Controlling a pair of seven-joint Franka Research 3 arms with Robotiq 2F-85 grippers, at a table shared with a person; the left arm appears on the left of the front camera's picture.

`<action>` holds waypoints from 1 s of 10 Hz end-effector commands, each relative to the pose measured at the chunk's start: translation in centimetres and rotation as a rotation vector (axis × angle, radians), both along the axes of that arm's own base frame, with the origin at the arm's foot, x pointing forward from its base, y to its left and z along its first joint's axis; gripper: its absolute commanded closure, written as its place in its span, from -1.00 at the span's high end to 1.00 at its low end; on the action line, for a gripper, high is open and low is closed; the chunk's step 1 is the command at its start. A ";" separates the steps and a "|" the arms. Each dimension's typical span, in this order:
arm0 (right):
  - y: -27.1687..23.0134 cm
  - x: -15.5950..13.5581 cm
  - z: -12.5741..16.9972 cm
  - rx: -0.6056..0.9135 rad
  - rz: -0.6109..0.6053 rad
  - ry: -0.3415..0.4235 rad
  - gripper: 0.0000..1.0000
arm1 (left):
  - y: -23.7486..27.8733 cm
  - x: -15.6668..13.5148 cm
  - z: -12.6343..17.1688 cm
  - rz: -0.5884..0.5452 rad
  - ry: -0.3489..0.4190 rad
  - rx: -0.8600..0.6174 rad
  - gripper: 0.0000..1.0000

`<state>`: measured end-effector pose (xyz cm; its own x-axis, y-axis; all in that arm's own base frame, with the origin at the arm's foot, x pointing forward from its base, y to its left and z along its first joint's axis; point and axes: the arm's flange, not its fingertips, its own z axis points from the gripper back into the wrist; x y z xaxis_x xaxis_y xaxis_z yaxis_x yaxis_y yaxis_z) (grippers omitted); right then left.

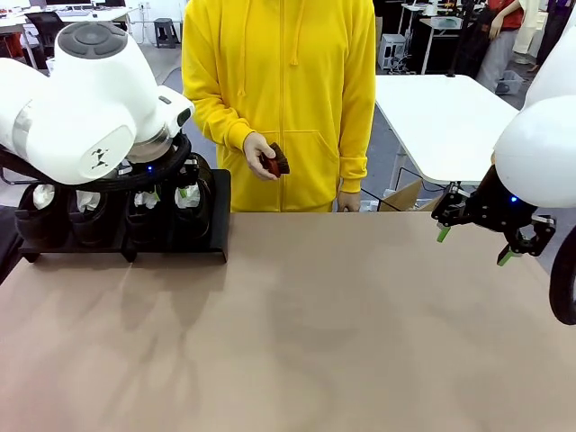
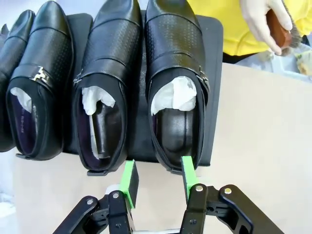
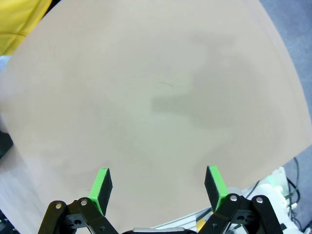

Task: Organize the shoes by placing them on the stand.
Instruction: Place the Shoe from the middle of the table onto the Shoes Stand.

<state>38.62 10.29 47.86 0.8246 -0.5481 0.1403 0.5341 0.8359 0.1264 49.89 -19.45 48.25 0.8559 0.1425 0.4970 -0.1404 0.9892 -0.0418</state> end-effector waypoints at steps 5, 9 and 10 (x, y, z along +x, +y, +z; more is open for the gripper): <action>-0.2 0.0 0.1 0.020 0.019 0.001 1.00 | -0.4 0.7 -0.8 0.002 0.009 -0.007 -0.02; -0.2 0.0 0.1 0.020 0.019 0.001 1.00 | -0.4 0.7 -0.8 0.002 0.009 -0.007 -0.02; -0.2 0.0 0.1 0.020 0.019 0.001 1.00 | -0.4 0.7 -0.8 0.002 0.009 -0.007 -0.02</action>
<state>38.62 10.29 47.85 0.8247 -0.5480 0.1402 0.5340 0.8360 0.1263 50.51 -19.75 47.34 0.8621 0.1401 0.4870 -0.1370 0.9897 -0.0420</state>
